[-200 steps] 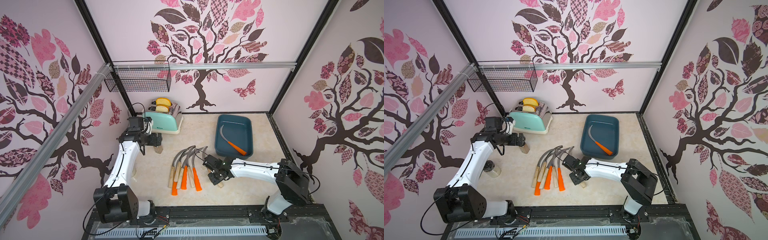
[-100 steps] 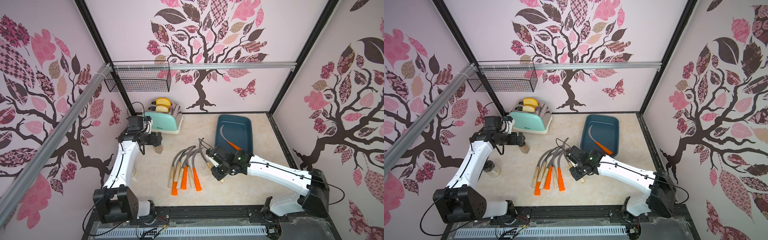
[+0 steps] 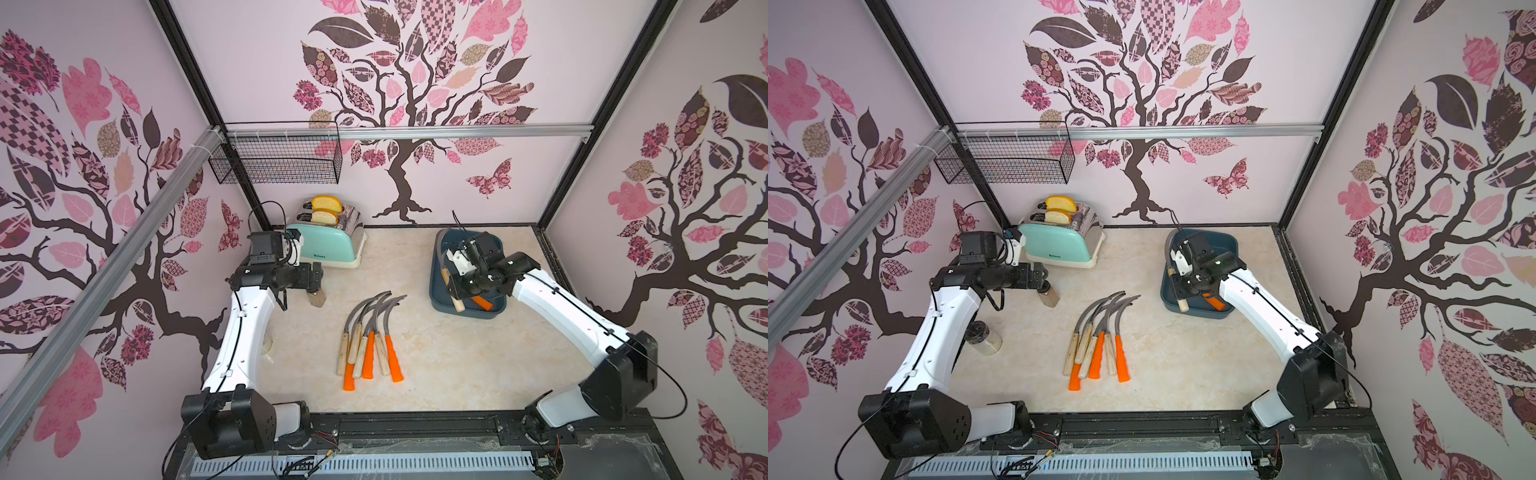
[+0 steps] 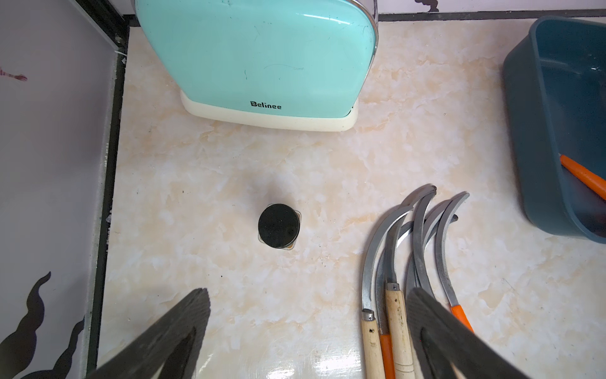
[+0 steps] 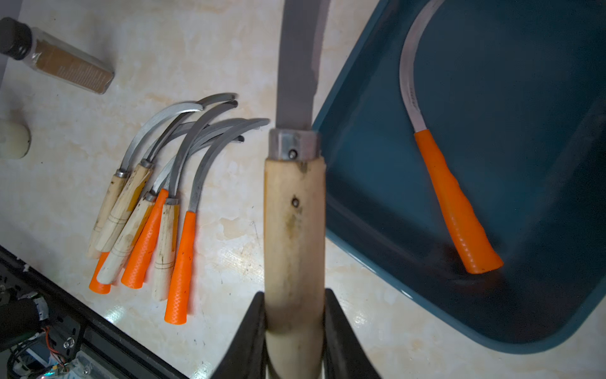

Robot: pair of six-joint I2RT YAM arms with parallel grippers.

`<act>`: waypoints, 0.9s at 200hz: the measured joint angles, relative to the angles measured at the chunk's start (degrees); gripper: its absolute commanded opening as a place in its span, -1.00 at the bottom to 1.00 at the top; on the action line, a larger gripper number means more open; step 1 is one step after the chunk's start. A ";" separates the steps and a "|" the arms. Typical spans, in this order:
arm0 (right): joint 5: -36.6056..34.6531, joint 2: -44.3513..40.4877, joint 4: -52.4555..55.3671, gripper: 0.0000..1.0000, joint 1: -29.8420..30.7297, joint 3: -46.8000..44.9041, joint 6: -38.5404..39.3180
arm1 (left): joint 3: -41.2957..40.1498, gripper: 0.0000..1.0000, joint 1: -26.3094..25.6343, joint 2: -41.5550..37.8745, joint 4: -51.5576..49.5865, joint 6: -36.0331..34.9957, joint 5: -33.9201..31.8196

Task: Put small sickles into storage boxes
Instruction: Place the sickle in the storage box.

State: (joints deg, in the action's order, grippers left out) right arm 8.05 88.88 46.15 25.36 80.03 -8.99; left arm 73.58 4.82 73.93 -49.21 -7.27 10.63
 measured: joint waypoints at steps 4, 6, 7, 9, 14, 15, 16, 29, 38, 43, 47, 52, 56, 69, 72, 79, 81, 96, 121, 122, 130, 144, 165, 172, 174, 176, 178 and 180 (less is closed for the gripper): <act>0.07 1.09 -0.02 -0.84 -0.59 0.68 0.02 | -0.13 0.96 0.00 -0.17 0.02 -0.04 0.09; 0.02 1.90 0.04 -0.84 -0.90 1.18 0.04 | -0.22 0.96 0.00 -0.24 0.02 -0.04 0.13; 0.00 2.14 0.07 -0.84 -0.98 1.33 0.07 | -0.24 0.96 0.00 -0.28 0.00 -0.07 0.17; -0.04 2.84 0.11 -0.84 -1.27 1.81 0.11 | -0.31 0.96 0.00 -0.33 0.00 -0.07 0.20; -0.46 4.46 0.26 -0.83 -1.86 2.93 0.17 | -0.46 0.96 0.00 -0.44 0.00 -0.07 0.26; -0.57 4.96 0.44 -0.83 -2.03 3.37 0.22 | -0.52 0.95 0.00 -0.46 0.00 -0.09 0.28; -0.68 5.22 0.52 -0.83 -2.14 3.58 0.20 | -0.55 0.96 0.00 -0.46 0.00 -0.07 0.31; -2.19 9.53 0.76 -0.83 -2.99 6.58 0.22 | -0.90 0.96 0.00 -0.52 -0.09 -0.09 0.63; -2.84 11.45 0.52 -0.83 -3.06 7.43 0.20 | -1.05 0.96 0.00 -0.52 -0.22 -0.13 0.83; -3.02 12.26 0.39 -0.84 -3.06 7.56 0.07 | -1.07 0.96 0.00 -0.52 -0.26 -0.15 0.94; -3.23 12.79 0.39 -0.84 -3.06 7.58 0.02 | -1.09 0.96 0.00 -0.52 -0.24 -0.22 1.03; -3.45 13.40 0.44 -0.84 -3.06 7.65 -0.02 | -1.09 0.96 0.00 -0.57 -0.20 -0.26 1.09; -3.50 13.81 0.52 -0.84 -3.06 7.76 -0.04 | -1.16 0.96 0.00 -0.61 -0.13 -0.31 1.14; -4.09 15.54 1.14 -0.84 -3.06 8.94 -0.02 | -1.66 0.96 0.00 -1.05 0.13 -0.35 1.29; -4.31 16.09 1.29 -0.84 -3.04 9.51 -0.04 | -1.77 0.96 0.00 -1.16 0.20 -0.35 1.29; -4.66 17.16 1.64 -0.84 -2.99 10.71 -0.02 | -2.12 0.96 0.00 -1.42 0.28 -0.35 1.33; -4.81 17.57 1.73 -0.84 -2.99 11.15 0.00 | -2.21 0.96 0.00 -1.51 0.31 -0.35 1.40; -5.55 19.58 1.53 -0.84 -3.06 13.64 0.00 | -2.86 0.96 0.00 -1.99 0.39 -0.35 1.81; -6.56 21.35 1.29 -0.84 -3.30 15.32 -0.04 | -4.35 0.96 0.00 -2.60 0.72 -0.37 2.75; -6.58 21.42 1.20 -0.84 -3.32 15.32 -0.04 | -4.44 0.96 0.00 -2.64 0.70 -0.37 2.78; -6.71 21.79 1.03 -0.84 -3.45 15.30 -0.07 | -5.01 0.96 0.00 -2.86 0.70 -0.39 3.02; -6.75 22.53 0.83 -0.84 -3.80 15.26 -0.22 | -5.86 0.96 0.00 -3.17 0.72 -0.52 3.34; -6.73 24.22 0.26 -0.81 -4.48 15.26 -0.39 | -6.64 0.96 0.00 -3.39 0.74 -0.72 3.72; -6.73 24.83 0.09 -0.81 -4.63 15.26 -0.46 | -6.69 0.96 0.00 -3.39 0.72 -0.74 3.87; -6.69 25.09 0.07 -0.81 -4.72 15.26 -0.48 | -6.69 0.96 0.00 -3.39 0.74 -0.74 3.93; -6.69 25.27 0.00 -0.81 -4.81 15.26 -0.50 | -6.69 0.96 0.00 -3.39 0.76 -0.74 3.98; -6.67 25.42 -0.07 -0.81 -4.85 15.26 -0.52 | -6.69 0.96 0.00 -3.39 0.79 -0.74 4.00; -6.58 25.59 -0.09 -0.81 -4.87 15.26 -0.59 | -6.69 0.96 0.00 -3.39 0.81 -0.72 4.04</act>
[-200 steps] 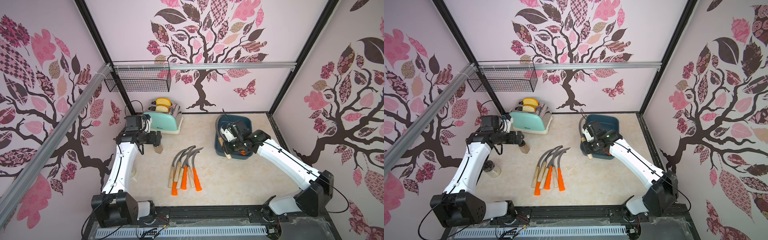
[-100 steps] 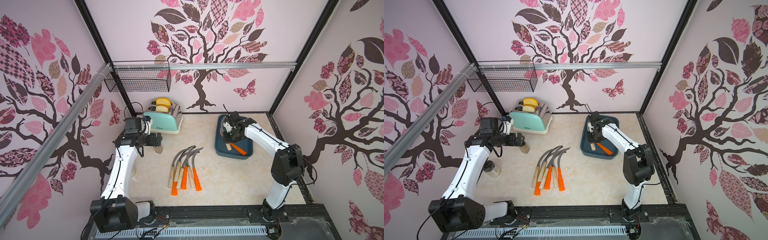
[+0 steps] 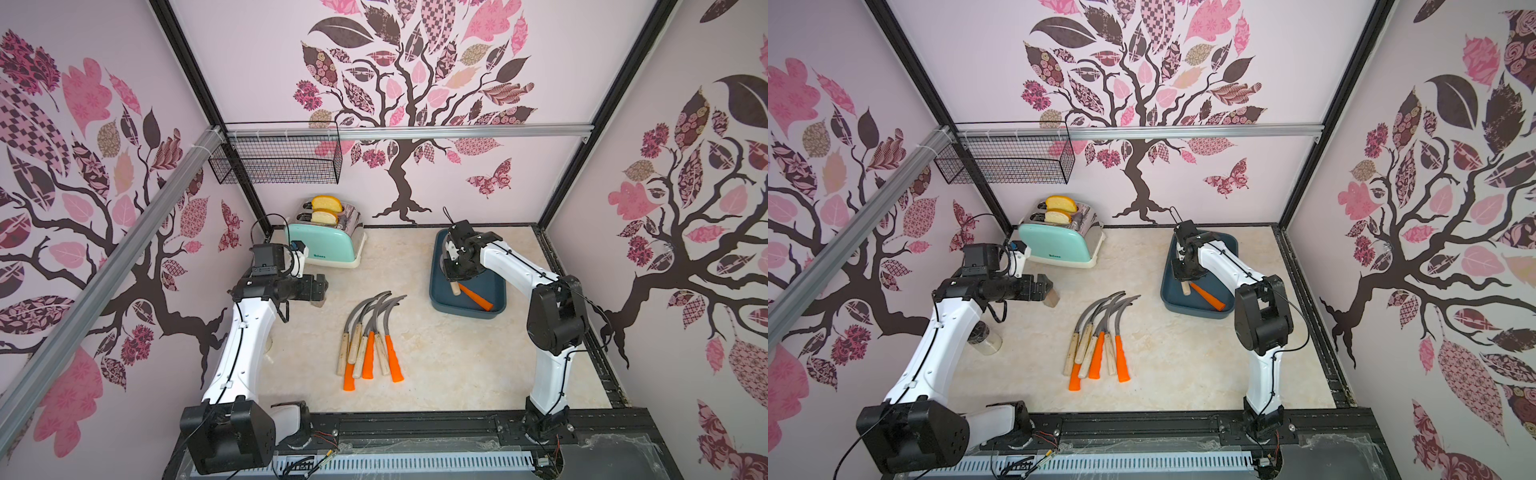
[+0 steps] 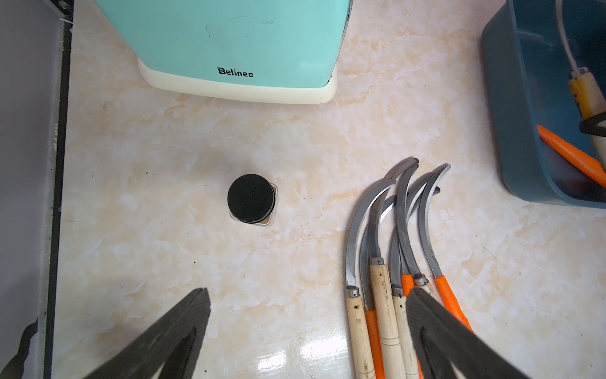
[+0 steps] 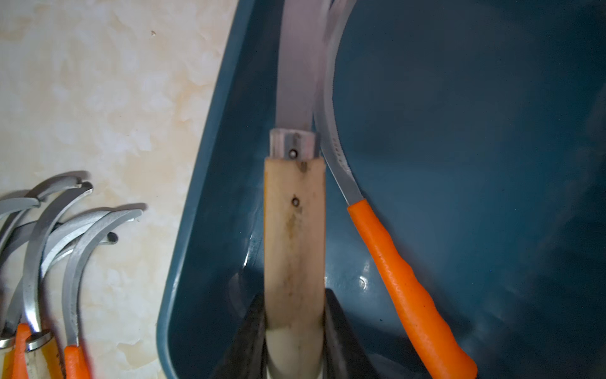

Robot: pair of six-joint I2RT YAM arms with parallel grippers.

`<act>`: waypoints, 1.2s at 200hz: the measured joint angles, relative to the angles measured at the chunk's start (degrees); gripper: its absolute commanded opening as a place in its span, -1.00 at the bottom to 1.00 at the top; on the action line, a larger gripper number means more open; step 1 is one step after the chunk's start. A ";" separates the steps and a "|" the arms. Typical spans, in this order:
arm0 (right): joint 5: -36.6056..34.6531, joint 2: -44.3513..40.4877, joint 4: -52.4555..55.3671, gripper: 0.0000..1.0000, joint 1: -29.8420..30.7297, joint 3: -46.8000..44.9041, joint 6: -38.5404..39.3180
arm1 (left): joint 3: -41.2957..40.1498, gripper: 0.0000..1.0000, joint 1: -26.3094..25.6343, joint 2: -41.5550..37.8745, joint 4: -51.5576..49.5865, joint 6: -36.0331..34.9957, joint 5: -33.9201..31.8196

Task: Put small sickles into storage boxes
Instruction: Place the sickle in the storage box.

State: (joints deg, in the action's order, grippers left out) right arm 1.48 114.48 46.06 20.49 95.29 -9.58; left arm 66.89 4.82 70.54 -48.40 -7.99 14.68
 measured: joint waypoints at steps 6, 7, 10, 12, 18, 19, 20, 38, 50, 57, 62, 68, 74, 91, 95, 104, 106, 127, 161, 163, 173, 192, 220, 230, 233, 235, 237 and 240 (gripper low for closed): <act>0.13 0.59 -0.11 -0.81 -0.17 0.00 -0.07 | 0.00 0.96 0.00 0.00 0.04 0.00 0.11; 0.20 0.72 -0.15 -0.81 -0.20 0.00 -0.09 | 0.00 0.96 0.00 0.00 0.07 0.00 0.13; 0.26 1.01 -0.20 -0.81 -0.28 0.00 -0.13 | 0.00 0.95 0.00 0.00 0.13 0.00 0.24; 0.33 1.18 -0.24 -0.81 -0.33 0.00 -0.15 | 0.00 0.96 0.00 0.00 0.13 0.00 0.26; 0.50 1.70 -0.39 -0.81 -0.39 0.00 -0.31 | 0.00 0.96 0.00 0.00 0.20 0.00 0.50; 0.52 1.79 -0.39 -0.81 -0.39 -0.02 -0.31 | 0.00 0.96 0.00 0.00 0.20 0.00 0.52; 0.59 1.97 -0.42 -0.80 -0.39 -0.02 -0.31 | 0.00 0.96 0.00 0.00 0.22 0.00 0.57; 1.11 3.41 -0.68 -0.80 -0.44 -0.02 -0.50 | 0.00 0.96 0.00 0.00 0.26 0.00 1.07; 1.49 4.22 -0.85 -0.79 -0.46 -0.02 -0.50 | 0.00 0.96 0.00 0.11 0.28 -0.02 1.25; 1.70 4.61 -0.92 -0.78 -0.50 -0.02 -0.50 | 0.00 0.96 0.00 0.20 0.28 -0.02 1.29; 1.84 4.98 -0.98 -0.78 -0.57 -0.02 -0.50 | 0.00 0.96 0.00 0.28 0.28 -0.07 1.29; 1.95 5.35 -1.05 -0.77 -0.61 -0.02 -0.50 | 0.00 0.96 0.00 0.37 0.28 -0.09 1.31; 2.12 5.81 -1.14 -0.77 -0.70 0.00 -0.50 | 0.00 0.96 0.00 0.46 0.28 -0.15 1.31; 2.45 6.99 -1.31 -0.76 -0.70 0.02 -0.48 | 0.00 0.96 0.00 0.52 0.28 -0.37 1.29; 2.49 7.26 -1.31 -0.75 -0.70 0.02 -0.48 | 0.00 0.96 0.00 0.52 0.28 -0.44 1.29; 2.56 7.89 -1.29 -0.74 -0.70 0.02 -0.46 | 0.00 0.96 0.00 0.52 0.28 -0.55 1.29; 2.56 7.98 -1.29 -0.74 -0.70 0.02 -0.46 | 0.00 0.96 0.00 0.52 0.28 -0.59 1.29; 2.51 8.83 -1.44 -0.63 -0.70 0.02 -0.22 | -0.17 0.96 0.00 0.52 0.26 -0.92 1.25; 1.92 9.03 -1.75 -0.32 -0.74 0.02 0.52 | -0.26 0.96 0.00 0.52 0.26 -1.14 1.18; 1.88 9.03 -1.75 -0.31 -0.74 0.02 0.63 | -0.26 0.96 0.00 0.52 0.26 -1.14 1.18; 1.68 9.03 -1.73 -0.26 -0.74 0.02 0.72 | -0.26 0.96 0.00 0.52 0.28 -1.14 1.14; 1.29 9.03 -1.75 -0.18 -0.74 0.02 1.01 | -0.26 0.96 0.00 0.52 0.26 -1.11 1.05; 0.68 8.98 -1.77 -0.16 -0.74 0.02 1.01 | -0.26 0.96 0.00 0.52 0.26 -1.11 1.05; 0.39 8.90 -1.79 -0.13 -0.74 0.02 0.98 | -0.26 0.96 0.00 0.52 0.26 -1.09 1.05; 0.28 8.79 -1.84 -0.12 -0.74 0.04 0.94 | -0.26 0.96 0.00 0.52 0.26 -1.09 1.05; 0.22 8.74 -1.86 -0.11 -0.74 0.02 0.81 | -0.26 0.96 0.00 0.52 0.26 -1.09 1.05; 0.22 8.70 -1.88 -0.11 -0.74 0.04 0.83 | -0.26 0.96 0.00 0.52 0.26 -1.09 1.05; 0.04 8.57 -1.95 -0.11 -0.74 0.04 0.79 | -0.26 0.96 0.00 0.52 0.26 -1.09 1.05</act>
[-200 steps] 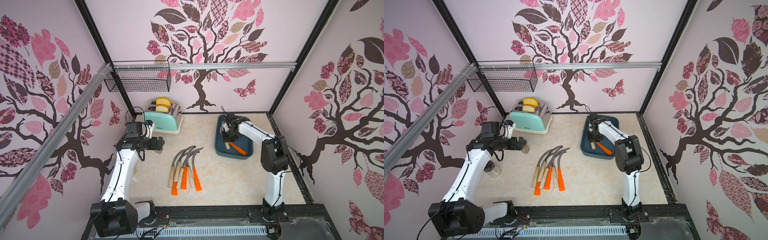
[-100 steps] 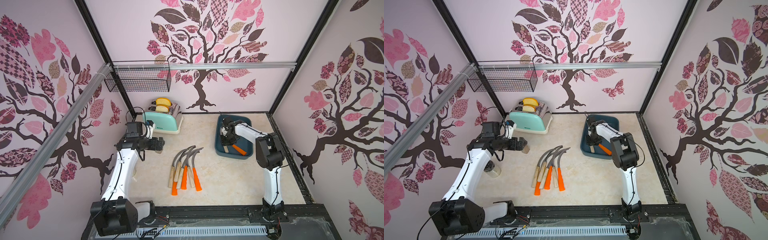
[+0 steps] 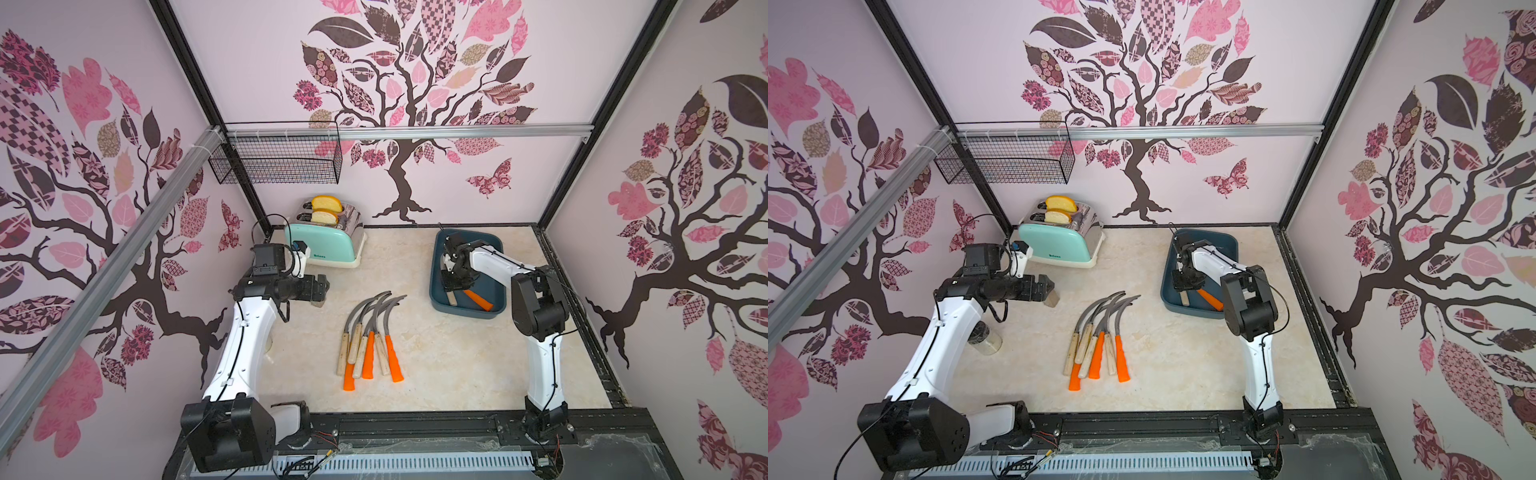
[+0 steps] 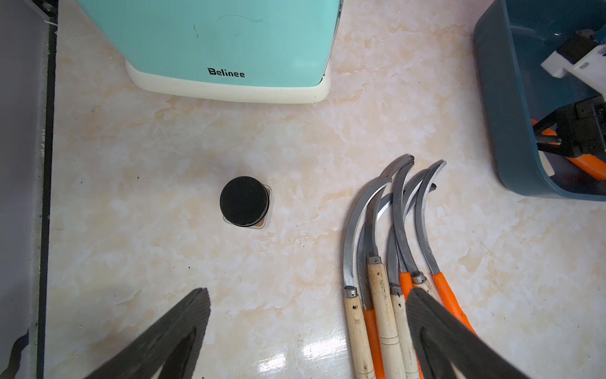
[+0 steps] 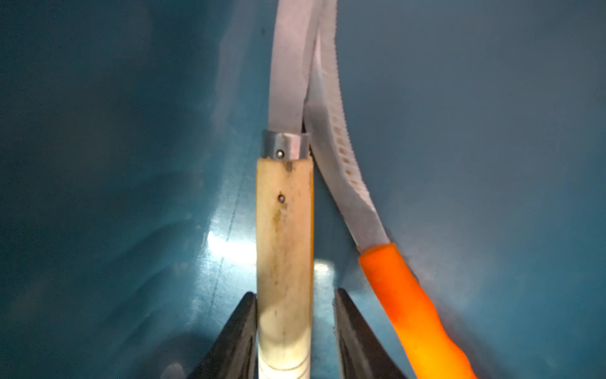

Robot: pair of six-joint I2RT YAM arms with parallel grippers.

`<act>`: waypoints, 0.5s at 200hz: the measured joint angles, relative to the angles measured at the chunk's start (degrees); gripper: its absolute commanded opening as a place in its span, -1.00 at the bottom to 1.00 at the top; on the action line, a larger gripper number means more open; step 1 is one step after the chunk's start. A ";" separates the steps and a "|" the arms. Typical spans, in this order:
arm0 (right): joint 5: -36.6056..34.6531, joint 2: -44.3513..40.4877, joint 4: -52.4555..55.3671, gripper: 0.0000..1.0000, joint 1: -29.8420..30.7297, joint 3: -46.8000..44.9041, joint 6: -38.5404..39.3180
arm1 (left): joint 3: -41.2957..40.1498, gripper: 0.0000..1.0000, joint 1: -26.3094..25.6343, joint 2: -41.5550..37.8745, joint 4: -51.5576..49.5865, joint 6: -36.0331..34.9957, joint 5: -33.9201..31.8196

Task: Put small sickles into storage boxes
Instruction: Place the sickle in the storage box.

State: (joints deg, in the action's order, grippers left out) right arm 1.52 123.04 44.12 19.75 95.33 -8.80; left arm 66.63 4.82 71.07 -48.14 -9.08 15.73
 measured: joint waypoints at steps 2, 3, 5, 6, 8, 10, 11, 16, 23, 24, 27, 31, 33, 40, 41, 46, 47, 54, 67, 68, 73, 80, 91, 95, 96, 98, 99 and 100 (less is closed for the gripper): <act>-0.09 -0.11 -0.02 -0.11 0.00 0.00 -0.04 | 0.00 0.96 0.00 0.00 0.00 0.00 0.00; -0.11 -0.15 -0.04 -0.11 0.00 0.00 -0.11 | 0.00 0.96 0.00 0.00 0.00 0.02 0.00; -0.22 -0.24 -0.07 -0.11 0.00 0.00 -0.13 | 0.00 0.96 0.00 0.00 0.00 0.00 0.00; -0.31 -0.37 -0.09 -0.11 0.00 0.04 -0.13 | 0.02 0.96 0.00 0.00 0.00 0.02 -0.02; -0.33 -0.48 -0.09 -0.10 0.00 0.04 -0.20 | 0.02 0.96 0.00 0.00 0.00 0.02 0.00; -0.52 -0.61 -0.09 -0.10 0.00 0.09 -0.20 | 0.02 0.96 0.00 0.00 0.00 0.02 -0.02; -0.52 -0.72 -0.09 -0.10 0.00 0.13 -0.22 | 0.02 0.96 0.00 0.00 0.00 0.02 -0.02; -0.76 -1.22 -0.04 -0.09 0.00 0.35 -0.26 | 0.04 0.96 0.00 0.02 -0.02 0.04 -0.02; -1.25 -2.03 -0.04 -0.09 0.00 0.81 -0.39 | 0.13 0.96 0.00 0.04 -0.13 0.04 -0.04; -1.31 -2.12 -0.04 -0.09 0.00 0.87 -0.39 | 0.15 0.96 0.00 0.04 -0.13 0.04 -0.04; -1.49 -2.58 -0.11 -0.09 0.00 1.07 -0.39 | 0.24 0.96 0.00 0.07 -0.20 0.02 -0.04; -1.84 -3.23 -0.22 -0.09 0.00 1.38 -0.39 | 0.35 0.96 0.00 0.09 -0.33 0.02 -0.04; -1.97 -3.63 -0.24 -0.09 0.00 1.55 -0.42 | 0.39 0.96 0.00 0.11 -0.33 0.02 -0.04; -2.47 -4.92 -0.37 -0.09 0.00 1.95 -0.42 | 0.55 0.96 0.00 0.13 -0.44 0.00 -0.09; -2.69 -5.27 -0.50 -0.09 0.00 1.97 -0.39 | 0.57 0.96 0.00 0.13 -0.42 0.00 -0.09; -3.02 -6.58 -0.81 -0.08 0.00 2.03 -0.42 | 0.63 0.96 0.00 0.13 -0.46 -0.02 -0.13; -3.10 -6.82 -0.85 -0.07 0.00 2.03 -0.42 | 0.66 0.96 0.00 0.13 -0.50 -0.02 -0.13; -3.56 -8.85 -1.09 -0.05 -0.02 1.97 -0.48 | 0.72 0.96 0.00 0.13 -0.52 -0.04 -0.26; -3.89 -13.27 -2.23 -0.03 0.00 0.98 -0.61 | 0.76 0.96 0.00 0.13 -0.55 -0.22 -0.83; -3.89 -13.53 -2.34 -0.03 0.00 0.90 -0.63 | 0.76 0.96 0.00 0.11 -0.55 -0.22 -0.90; -3.85 -15.26 -2.84 -0.03 0.00 0.20 -0.68 | 0.76 0.96 0.00 0.11 -0.55 -0.26 -1.29; -3.39 -18.36 -4.07 -0.03 0.00 -1.51 -0.87 | 0.74 0.96 0.00 0.11 -0.50 -0.31 -1.79; -2.82 -22.84 -5.79 -0.03 0.00 -4.87 -1.18 | 0.74 0.96 0.00 0.02 -0.39 -0.42 -2.62; -2.40 -24.72 -6.38 -0.03 0.00 -6.40 -1.42 | 0.74 0.96 0.00 0.00 -0.37 -0.42 -2.82; -2.36 -25.00 -6.45 -0.03 0.02 -6.67 -1.44 | 0.74 0.96 0.00 0.00 -0.37 -0.42 -2.89; -2.16 -25.90 -6.78 -0.03 0.02 -7.50 -1.55 | 0.74 0.96 0.00 -0.02 -0.37 -0.44 -2.99; -1.99 -26.23 -6.86 -0.03 0.02 -7.80 -1.55 | 0.74 0.96 0.00 -0.02 -0.37 -0.44 -3.02; -1.73 -26.86 -7.15 -0.03 0.07 -8.41 -1.64 | 0.74 0.96 0.00 -0.04 -0.35 -0.44 -3.08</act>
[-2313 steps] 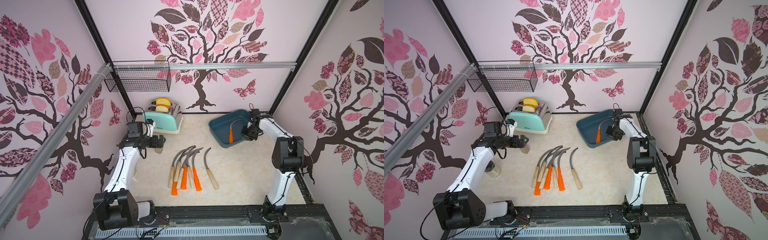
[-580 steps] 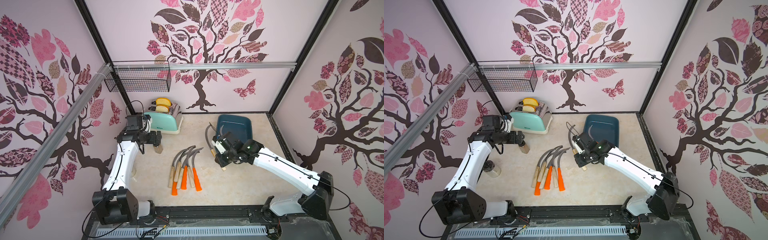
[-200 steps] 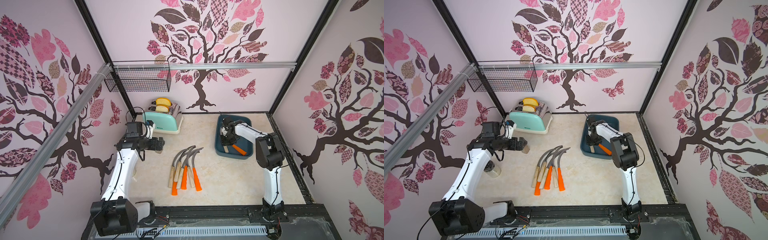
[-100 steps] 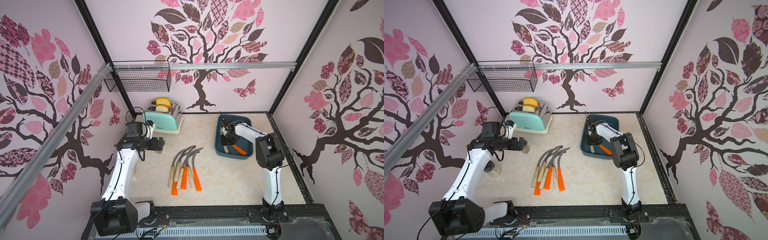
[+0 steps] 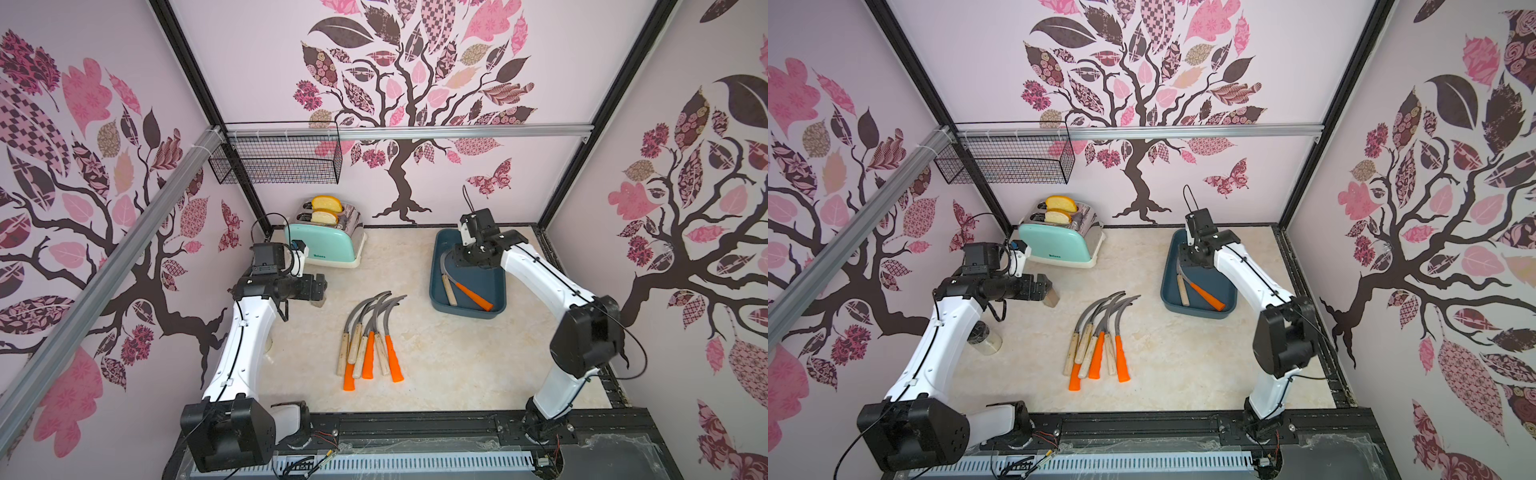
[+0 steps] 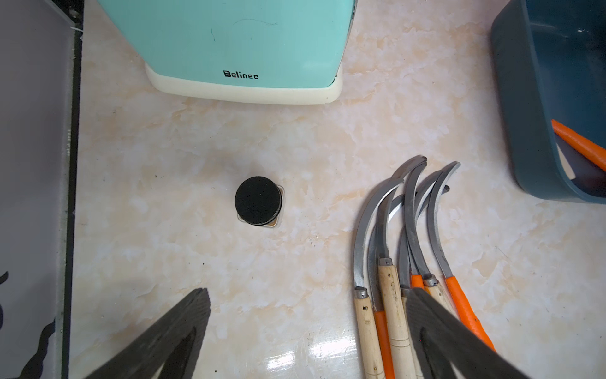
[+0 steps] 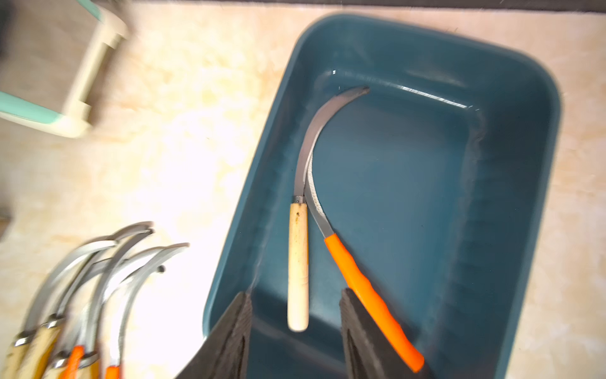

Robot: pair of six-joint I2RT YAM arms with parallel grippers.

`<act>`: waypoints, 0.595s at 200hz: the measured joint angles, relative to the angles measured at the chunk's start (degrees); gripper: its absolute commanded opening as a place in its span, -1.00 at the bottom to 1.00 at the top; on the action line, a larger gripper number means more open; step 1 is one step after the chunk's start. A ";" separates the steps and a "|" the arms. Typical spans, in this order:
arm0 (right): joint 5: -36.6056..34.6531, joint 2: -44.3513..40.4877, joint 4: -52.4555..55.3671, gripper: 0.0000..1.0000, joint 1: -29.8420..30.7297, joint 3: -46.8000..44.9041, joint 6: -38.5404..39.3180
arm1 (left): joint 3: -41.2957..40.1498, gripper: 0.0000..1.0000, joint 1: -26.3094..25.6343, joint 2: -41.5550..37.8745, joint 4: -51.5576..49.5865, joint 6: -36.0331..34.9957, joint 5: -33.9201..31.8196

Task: Put small sickles into storage boxes
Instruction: Place the sickle in the storage box, then pick up the sickle at the center of the board.

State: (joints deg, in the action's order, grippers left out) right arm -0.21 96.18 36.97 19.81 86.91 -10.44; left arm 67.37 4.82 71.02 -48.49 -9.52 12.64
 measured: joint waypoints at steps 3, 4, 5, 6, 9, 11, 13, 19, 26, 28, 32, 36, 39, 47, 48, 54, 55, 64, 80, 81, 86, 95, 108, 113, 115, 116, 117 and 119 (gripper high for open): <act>0.31 -1.16 -0.31 -0.03 0.07 -1.16 -0.09 | 0.00 0.96 0.00 -0.02 -0.02 0.00 -0.15; 0.42 -1.44 -0.46 -0.03 0.09 -1.44 -0.13 | 0.00 0.96 0.00 -0.02 -0.02 0.00 -0.17; 0.52 -1.73 -0.57 -0.03 0.11 -1.73 -0.15 | 0.00 0.96 0.00 -0.04 0.00 0.00 -0.20; 0.61 -2.03 -0.63 -0.03 0.13 -2.05 -0.20 | 0.00 0.95 0.00 -0.02 0.00 0.00 -0.22; 1.07 -3.17 -1.14 -0.02 0.22 -3.26 -0.33 | 0.00 0.95 0.00 -0.04 -0.02 0.00 -0.35; 1.38 -3.96 -1.42 -0.02 0.28 -4.17 -0.46 | 0.00 0.95 0.00 -0.04 -0.02 0.00 -0.42; 1.64 -4.74 -1.57 -0.01 0.39 -5.05 -0.57 | 0.00 0.95 0.00 -0.04 0.00 0.02 -0.48; 2.27 -6.58 -2.29 -0.01 0.70 -7.32 -0.81 | 0.00 0.95 0.00 -0.04 -0.02 0.02 -0.63; 2.91 -8.61 -2.84 0.00 1.44 -10.16 -1.16 | 0.00 0.94 0.00 -0.04 0.00 0.04 -0.83; 3.02 -9.20 -3.06 0.00 1.77 -10.99 -1.31 | 0.00 0.94 0.00 -0.04 0.00 0.04 -0.85; 3.39 -10.14 -3.34 0.00 2.40 -12.48 -1.33 | 0.00 0.93 0.00 -0.04 0.00 0.04 -0.96; 3.52 -11.02 -3.43 0.00 3.32 -13.97 -1.51 | 0.00 0.92 0.00 -0.04 0.02 0.02 -1.07; 3.82 -11.58 -3.50 0.00 3.93 -14.91 -1.55 | 0.00 0.91 0.00 -0.04 0.02 0.04 -1.11; 4.37 -12.94 -3.69 0.00 6.10 -17.44 -1.77 | 0.00 0.88 0.00 -0.04 0.07 0.07 -1.46; 4.35 -13.05 -3.67 0.00 6.29 -17.64 -1.79 | 0.00 0.88 0.00 -0.04 0.07 0.07 -1.51; 4.74 -13.90 -3.76 0.00 7.96 -19.34 -2.08 | 0.00 0.85 0.00 -0.04 0.09 0.04 -1.75; 4.79 -13.99 -3.78 0.00 8.13 -19.54 -2.12 | 0.00 0.85 0.00 -0.04 0.09 0.02 -1.81; 5.40 -15.15 -3.91 0.00 10.23 -21.84 -2.69 | 0.00 0.85 0.00 -0.04 0.22 -0.13 -2.14; 7.37 -18.05 -4.28 0.00 12.94 -26.16 -4.68 | 0.00 0.81 0.00 -0.04 0.50 -0.42 -3.08; 7.43 -18.18 -4.31 -0.01 12.98 -26.36 -4.76 | 0.00 0.81 0.00 -0.04 0.50 -0.44 -3.15; 7.89 -19.23 -4.57 -0.01 13.20 -27.61 -5.42 | 0.00 0.81 0.00 -0.04 0.57 -0.61 -3.39; 8.79 -21.46 -5.20 0.00 13.33 -29.97 -6.82 | 0.00 0.81 0.00 -0.04 0.79 -0.87 -3.63; 9.40 -24.30 -5.92 0.00 13.75 -32.37 -8.44 | 0.00 0.84 -0.02 -0.04 0.85 -1.20 -3.80; 9.44 -25.29 -6.14 0.00 13.94 -33.09 -8.96 | 0.00 0.85 -0.04 -0.04 0.79 -1.33 -3.80; 9.44 -25.53 -6.12 0.00 14.03 -33.22 -9.07 | 0.00 0.85 -0.04 -0.04 0.79 -1.40 -3.78; 9.42 -25.75 -6.12 0.00 14.14 -33.38 -9.20 | 0.00 0.85 -0.04 -0.04 0.76 -1.44 -3.78; 9.44 -25.86 -6.14 0.00 14.21 -33.44 -9.29 | 0.02 0.85 -0.04 -0.04 0.74 -1.46 -3.78; 9.46 -26.05 -6.12 0.00 14.32 -33.53 -9.40 | 0.02 0.86 -0.07 -0.04 0.70 -1.49 -3.74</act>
State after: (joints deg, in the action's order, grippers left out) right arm 9.26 70.13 30.85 34.13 53.39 -19.84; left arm 67.40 4.75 70.98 -47.79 -11.00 8.91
